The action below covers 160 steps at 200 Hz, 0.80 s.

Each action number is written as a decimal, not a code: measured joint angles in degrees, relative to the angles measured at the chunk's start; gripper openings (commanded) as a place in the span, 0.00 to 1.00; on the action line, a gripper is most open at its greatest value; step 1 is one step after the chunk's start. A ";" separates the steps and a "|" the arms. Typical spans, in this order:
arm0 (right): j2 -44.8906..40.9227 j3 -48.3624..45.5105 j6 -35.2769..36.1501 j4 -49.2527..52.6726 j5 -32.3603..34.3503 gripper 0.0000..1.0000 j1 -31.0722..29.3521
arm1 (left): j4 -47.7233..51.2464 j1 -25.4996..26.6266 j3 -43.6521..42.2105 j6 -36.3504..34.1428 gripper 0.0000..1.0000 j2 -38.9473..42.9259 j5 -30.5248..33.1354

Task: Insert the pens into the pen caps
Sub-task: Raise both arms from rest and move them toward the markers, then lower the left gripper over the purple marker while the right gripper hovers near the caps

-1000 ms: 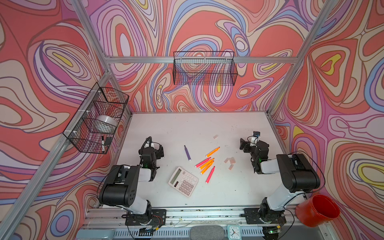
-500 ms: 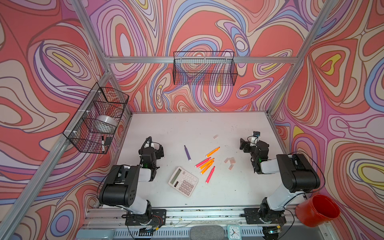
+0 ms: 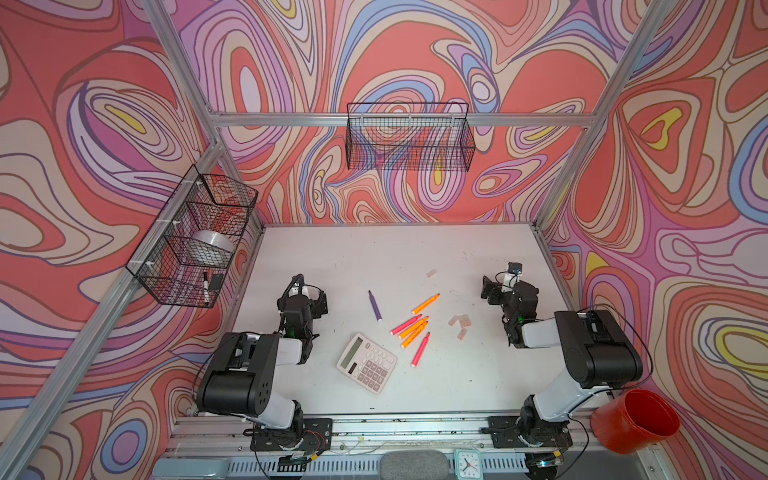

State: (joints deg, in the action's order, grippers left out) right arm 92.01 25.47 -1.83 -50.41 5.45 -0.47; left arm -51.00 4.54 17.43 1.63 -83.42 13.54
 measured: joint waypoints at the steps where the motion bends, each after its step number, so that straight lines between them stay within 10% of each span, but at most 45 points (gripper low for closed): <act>1: -0.26 -0.02 0.00 0.17 0.20 0.98 -0.04 | 0.04 0.09 -0.11 -0.07 1.00 0.24 0.07; 72: -21.35 13.46 -20.98 30.86 3.08 0.98 -0.74 | 26.95 3.13 9.16 11.13 1.00 32.68 -4.66; 160: -33.22 10.54 -29.24 49.31 -4.59 0.98 -0.74 | 62.84 3.32 20.74 27.76 1.00 38.32 -15.82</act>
State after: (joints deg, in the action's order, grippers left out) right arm 58.78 36.01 -31.07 -1.10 0.86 -1.21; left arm 11.84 7.86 38.17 29.39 -45.10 -2.28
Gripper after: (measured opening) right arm 0.983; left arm 0.997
